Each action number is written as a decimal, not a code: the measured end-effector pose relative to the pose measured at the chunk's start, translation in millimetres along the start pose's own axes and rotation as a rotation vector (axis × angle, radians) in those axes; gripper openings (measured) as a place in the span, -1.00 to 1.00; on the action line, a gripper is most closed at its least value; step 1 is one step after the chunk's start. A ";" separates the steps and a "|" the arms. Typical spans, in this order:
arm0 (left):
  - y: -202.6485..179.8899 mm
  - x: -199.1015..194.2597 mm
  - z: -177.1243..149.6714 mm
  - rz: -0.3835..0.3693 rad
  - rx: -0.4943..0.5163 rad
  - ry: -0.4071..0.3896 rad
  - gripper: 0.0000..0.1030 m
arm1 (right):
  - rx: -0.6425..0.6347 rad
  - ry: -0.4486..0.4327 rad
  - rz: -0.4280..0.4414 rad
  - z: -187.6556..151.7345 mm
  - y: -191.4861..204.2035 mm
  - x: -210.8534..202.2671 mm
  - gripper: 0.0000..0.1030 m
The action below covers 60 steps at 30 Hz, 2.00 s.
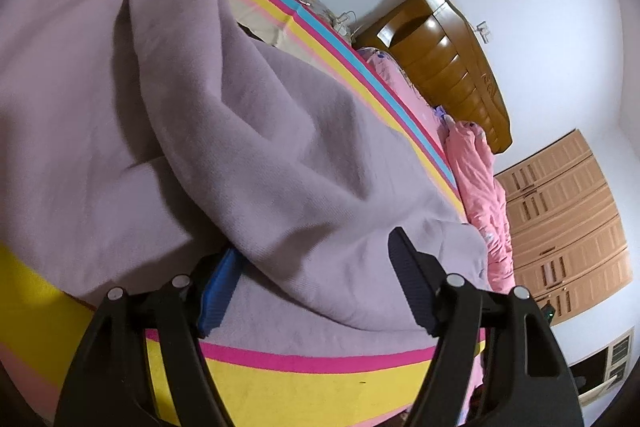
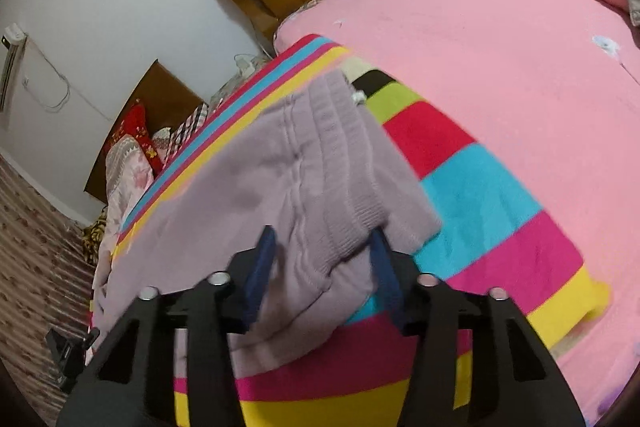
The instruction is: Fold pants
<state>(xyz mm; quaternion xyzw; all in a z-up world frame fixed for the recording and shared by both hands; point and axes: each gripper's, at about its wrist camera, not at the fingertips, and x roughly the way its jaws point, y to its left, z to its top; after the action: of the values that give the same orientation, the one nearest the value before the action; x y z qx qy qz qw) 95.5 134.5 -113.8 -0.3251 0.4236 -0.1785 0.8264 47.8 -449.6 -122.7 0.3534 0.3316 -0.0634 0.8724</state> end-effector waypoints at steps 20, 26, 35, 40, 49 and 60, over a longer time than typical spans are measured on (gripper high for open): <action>-9.6 -3.3 -8.5 0.072 0.057 -0.040 -0.88 | 0.023 -0.080 -0.015 -0.8 -8.8 1.8 -0.68; -63.4 -58.0 26.5 -0.081 0.134 -0.086 -0.88 | -0.030 -0.153 0.052 27.9 19.0 -41.6 -0.76; 3.7 -15.5 -25.1 0.111 0.029 0.083 -0.87 | 0.039 -0.049 0.034 -7.5 -37.7 -9.1 -0.76; -15.7 -24.9 -21.2 0.121 0.102 0.019 -0.87 | 0.007 -0.067 0.052 -2.1 -26.6 -22.2 -0.76; -11.9 -21.4 -26.5 0.125 0.098 0.001 -0.87 | 0.032 -0.109 0.081 -2.6 -30.4 -21.8 -0.76; -4.0 -17.7 -31.5 0.110 0.085 -0.015 -0.87 | 0.036 -0.126 0.068 -6.5 -41.9 -6.7 -0.77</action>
<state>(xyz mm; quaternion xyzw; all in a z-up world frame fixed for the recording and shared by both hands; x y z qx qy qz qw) 59.5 129.6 -114.1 -0.2674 0.4266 -0.1483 0.8512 24.6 -477.3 -146.0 0.3754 0.2625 -0.0619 0.8868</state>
